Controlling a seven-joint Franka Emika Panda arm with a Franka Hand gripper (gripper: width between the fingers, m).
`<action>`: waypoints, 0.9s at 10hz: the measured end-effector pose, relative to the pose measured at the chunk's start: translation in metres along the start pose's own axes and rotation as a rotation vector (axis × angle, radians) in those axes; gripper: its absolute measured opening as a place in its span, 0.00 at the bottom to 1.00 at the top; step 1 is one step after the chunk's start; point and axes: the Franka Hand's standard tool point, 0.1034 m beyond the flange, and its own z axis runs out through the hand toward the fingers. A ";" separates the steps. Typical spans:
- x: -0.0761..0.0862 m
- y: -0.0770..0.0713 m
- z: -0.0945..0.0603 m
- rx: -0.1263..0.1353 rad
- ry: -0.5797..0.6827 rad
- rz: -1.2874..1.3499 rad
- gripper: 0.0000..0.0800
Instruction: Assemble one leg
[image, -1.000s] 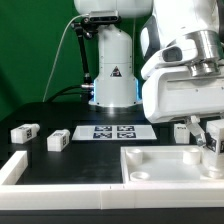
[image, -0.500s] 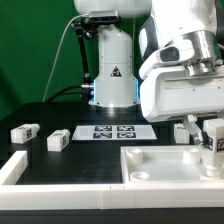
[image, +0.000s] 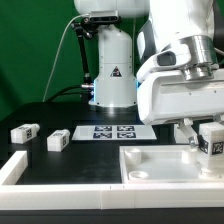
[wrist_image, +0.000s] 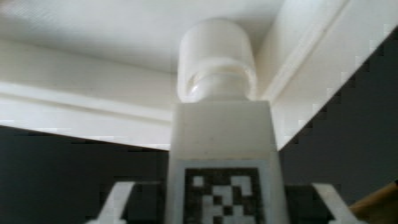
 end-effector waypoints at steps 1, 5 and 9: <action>-0.004 -0.002 0.004 0.003 -0.008 -0.001 0.36; 0.001 -0.004 0.011 -0.005 0.060 -0.001 0.36; 0.000 -0.004 0.012 -0.003 0.050 -0.001 0.64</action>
Offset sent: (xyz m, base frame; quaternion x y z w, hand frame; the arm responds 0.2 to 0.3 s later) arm -0.0003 0.0062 -0.0336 -0.0053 -0.0006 -0.0020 1.0000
